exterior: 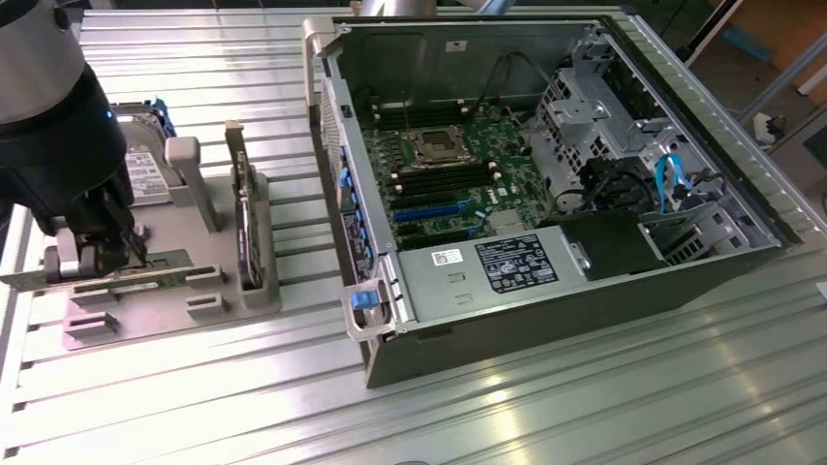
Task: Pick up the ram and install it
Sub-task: 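Pick up the ram and move it above insertion slot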
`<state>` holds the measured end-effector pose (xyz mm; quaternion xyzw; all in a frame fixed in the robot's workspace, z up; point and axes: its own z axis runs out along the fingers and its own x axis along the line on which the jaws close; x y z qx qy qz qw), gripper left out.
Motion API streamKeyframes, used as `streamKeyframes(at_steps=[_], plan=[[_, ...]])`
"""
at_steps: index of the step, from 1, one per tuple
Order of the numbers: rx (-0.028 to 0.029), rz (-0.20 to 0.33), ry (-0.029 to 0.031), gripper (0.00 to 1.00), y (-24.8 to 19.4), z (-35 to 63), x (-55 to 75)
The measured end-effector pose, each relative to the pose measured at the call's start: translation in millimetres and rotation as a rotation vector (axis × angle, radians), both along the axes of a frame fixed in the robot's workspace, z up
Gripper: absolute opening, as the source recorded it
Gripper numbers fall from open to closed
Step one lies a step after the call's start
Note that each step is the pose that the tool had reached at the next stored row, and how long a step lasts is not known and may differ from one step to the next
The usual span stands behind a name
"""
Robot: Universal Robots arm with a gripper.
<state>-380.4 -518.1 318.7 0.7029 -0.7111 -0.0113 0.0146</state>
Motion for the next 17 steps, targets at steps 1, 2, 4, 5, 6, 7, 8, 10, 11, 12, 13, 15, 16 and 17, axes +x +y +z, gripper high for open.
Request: streamKeyframes(at_steps=[1, 2, 4, 5, 6, 7, 8, 10, 11, 12, 13, 15, 16, 17], plan=[[-0.0007, 0.0, 0.0, 0.12, 0.0, 1.7, 0.0], [-0.0016, 0.0, 0.0, 0.12, 0.0, 3.6, 0.0], [-0.0033, 0.0, 0.0, 0.12, 0.0, 7.4, 0.0], [-0.0043, 0.0, 0.0001, 0.12, 0.0, 9.4, 0.0], [-0.0053, 0.0, 0.0001, 0.12, 0.0, 11.3, 0.0], [-0.0062, 0.0, 0.0, 0.12, 0.0, 13.2, 0.0], [-0.0077, 0.0, 0.0, 0.12, 0.0, 14.9, 0.0], [-0.0117, 0.0, 0.0, 0.12, 0.0, 18.6, 0.0], [-0.0136, 0.0, 0.0, 0.12, 0.0, 20.7, 0.0], [-0.0153, 0.0, 0.0, 0.12, 0.0, 22.7, 0.0], [-0.0176, 0.0, 0.0001, 0.12, 0.0, 25.2, 0.0], [-0.0231, 0.0, 0.0, 0.12, 0.0, 31.1, 0.0], [-0.0251, 0.0, 0.0, 0.12, 0.0, 33.1, 0.0], [-0.0271, 0.0, 0.0001, 0.12, 0.0, 34.7, 0.0]])
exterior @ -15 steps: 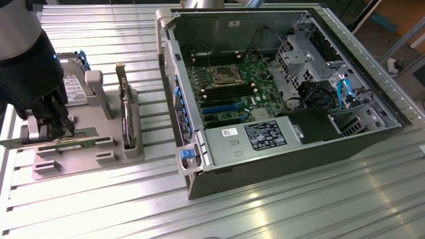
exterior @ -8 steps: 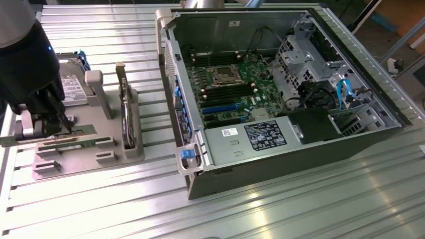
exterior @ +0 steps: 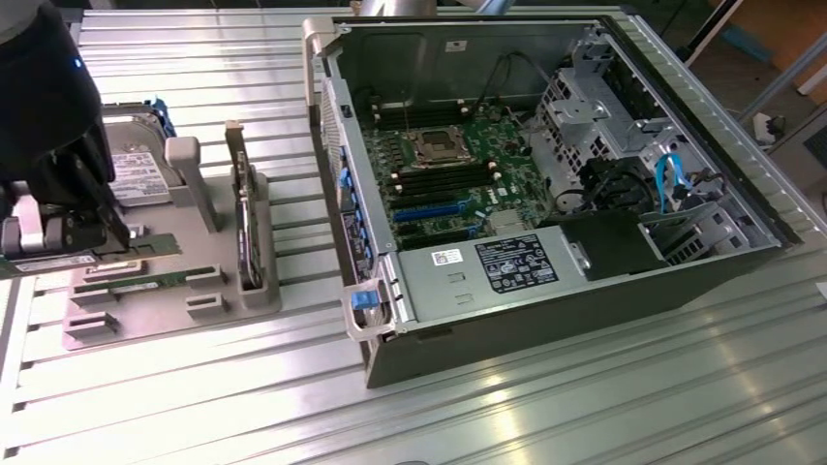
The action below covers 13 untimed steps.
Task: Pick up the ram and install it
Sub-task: 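Pick up the ram and move it above insertion slot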
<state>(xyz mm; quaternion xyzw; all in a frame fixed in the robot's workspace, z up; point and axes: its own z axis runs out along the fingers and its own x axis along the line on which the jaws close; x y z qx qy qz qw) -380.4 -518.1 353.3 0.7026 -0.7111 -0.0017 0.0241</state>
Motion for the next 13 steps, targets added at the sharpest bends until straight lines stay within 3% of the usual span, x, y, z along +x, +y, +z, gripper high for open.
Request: streamKeyframes(at_steps=[13], plan=[[-0.0354, 0.0, 0.0, 0.12, 0.0, 18.3, 0.0]])
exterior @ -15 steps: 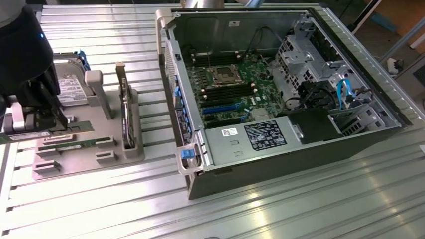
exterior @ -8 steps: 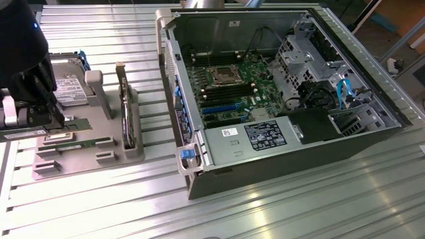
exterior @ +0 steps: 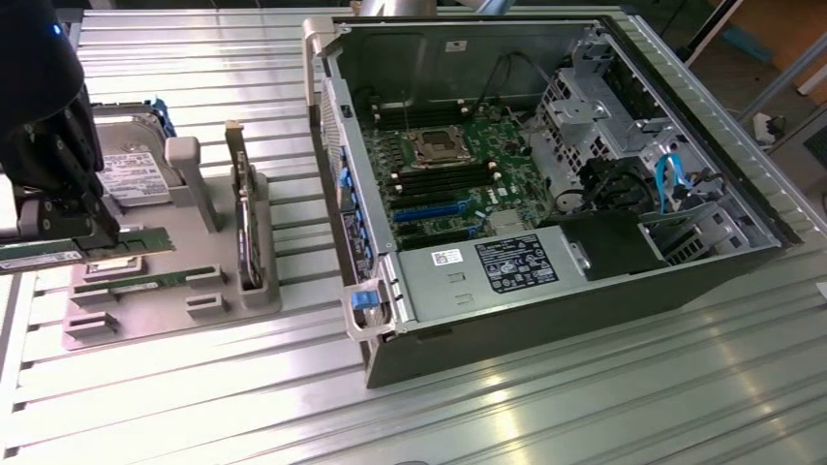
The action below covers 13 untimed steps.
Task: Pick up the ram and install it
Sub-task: 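Pick up the ram and move it above insertion slot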
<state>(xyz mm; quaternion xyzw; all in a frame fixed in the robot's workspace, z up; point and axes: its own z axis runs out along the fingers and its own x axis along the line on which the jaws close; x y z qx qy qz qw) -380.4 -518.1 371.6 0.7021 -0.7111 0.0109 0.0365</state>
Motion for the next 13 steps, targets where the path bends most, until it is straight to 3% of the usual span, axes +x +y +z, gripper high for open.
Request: streamKeyframes(at_steps=[6, 13], plan=[[-0.0096, 0.0, 0.0, 0.12, 0.0, 9.7, 0.0], [-0.0113, 0.0, -0.0001, 0.12, 0.0, 20.1, 0.0]])
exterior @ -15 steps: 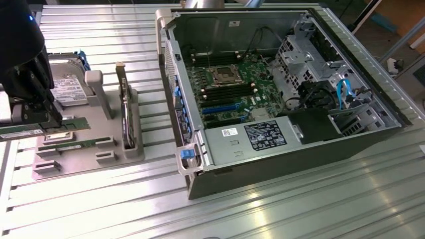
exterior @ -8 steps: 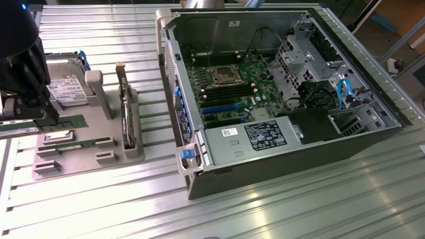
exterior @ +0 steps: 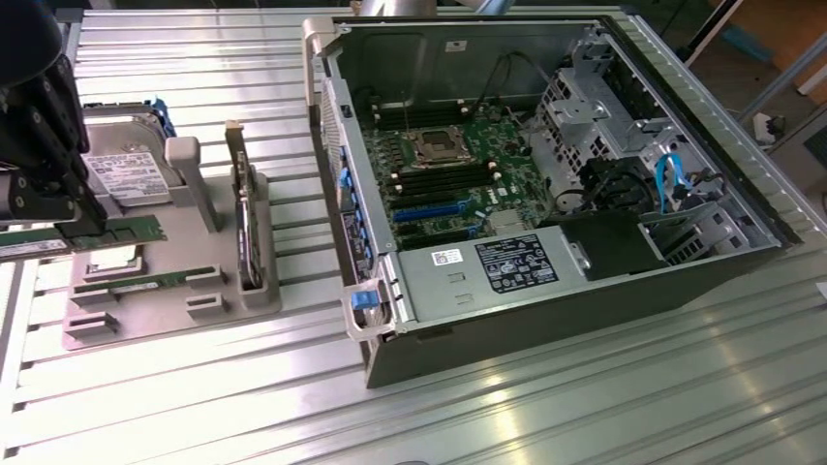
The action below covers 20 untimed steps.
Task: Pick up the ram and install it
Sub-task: 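Pick up the ram and move it above insertion slot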
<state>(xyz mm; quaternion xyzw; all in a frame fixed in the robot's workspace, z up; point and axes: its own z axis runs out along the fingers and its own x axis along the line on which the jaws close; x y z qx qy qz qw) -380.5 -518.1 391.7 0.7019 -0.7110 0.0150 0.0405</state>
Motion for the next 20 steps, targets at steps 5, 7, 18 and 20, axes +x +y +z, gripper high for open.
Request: streamKeyframes(at_steps=[5, 7, 18, 20], plan=[[0.0001, 0.0, -0.0001, 0.12, 0.0, 1.3, 0.0], [0.0001, 0.0, 0.0001, 0.12, 0.0, 1.4, 0.0], [0.0449, 0.0, -0.0019, 0.12, -0.2, 1.5, 0.0], [0.0449, 0.0, -0.0019, 0.12, -0.5, 1.4, 0.9]])
